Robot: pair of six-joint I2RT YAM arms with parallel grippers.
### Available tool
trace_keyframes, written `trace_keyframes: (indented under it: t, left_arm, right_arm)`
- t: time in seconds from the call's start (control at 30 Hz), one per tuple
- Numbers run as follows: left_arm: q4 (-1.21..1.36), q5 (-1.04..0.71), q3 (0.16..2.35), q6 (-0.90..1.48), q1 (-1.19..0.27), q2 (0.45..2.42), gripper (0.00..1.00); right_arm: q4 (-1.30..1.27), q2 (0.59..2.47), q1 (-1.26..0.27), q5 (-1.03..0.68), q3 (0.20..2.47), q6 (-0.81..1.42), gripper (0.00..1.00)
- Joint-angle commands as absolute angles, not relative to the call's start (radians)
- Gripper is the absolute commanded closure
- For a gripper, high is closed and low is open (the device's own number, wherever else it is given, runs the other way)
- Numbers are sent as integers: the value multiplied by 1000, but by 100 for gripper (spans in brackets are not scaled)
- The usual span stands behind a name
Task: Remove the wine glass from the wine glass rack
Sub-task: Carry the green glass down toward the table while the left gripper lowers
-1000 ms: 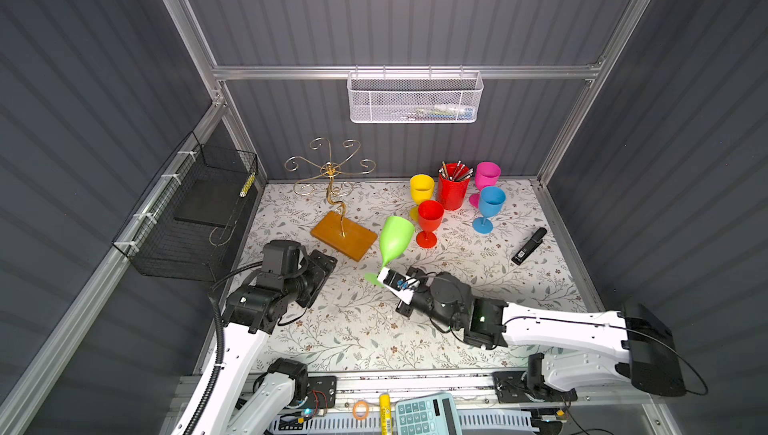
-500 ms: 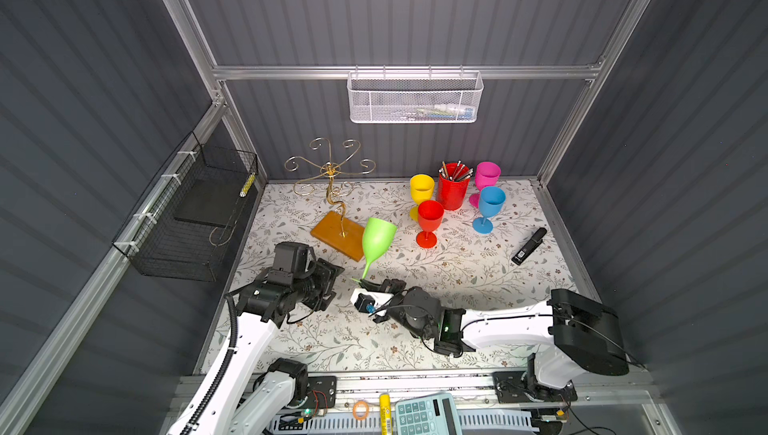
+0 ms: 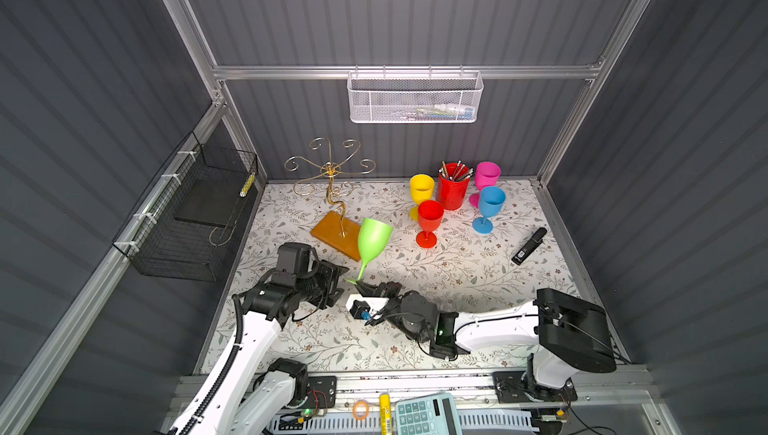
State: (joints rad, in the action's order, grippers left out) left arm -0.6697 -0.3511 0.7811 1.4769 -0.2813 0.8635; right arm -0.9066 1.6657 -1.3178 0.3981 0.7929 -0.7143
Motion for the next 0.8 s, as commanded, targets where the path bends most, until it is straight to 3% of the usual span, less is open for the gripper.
trace_keyframes:
  t: [0.0, 0.2, 0.37, 0.6, 0.77]
  left_arm:
    - [-637, -381, 762, 1502, -287, 857, 41]
    - [-601, -400, 755, 1510, -288, 870, 48]
    - [-568, -400, 736, 1508, -290, 873, 62]
    - [-547, -413, 724, 1491, -291, 887, 100]
    - [-563, -393, 723, 1493, -292, 872, 100]
  right_arm:
    - [-954, 1683, -1326, 414, 818, -728, 100]
    - [-946, 1707, -1328, 409, 837, -732, 100]
    - [-942, 1739, -1329, 416, 857, -739, 100]
    - [-948, 1746, -1330, 418, 859, -744, 100]
    - [-956, 1748, -1330, 425, 857, -750, 100]
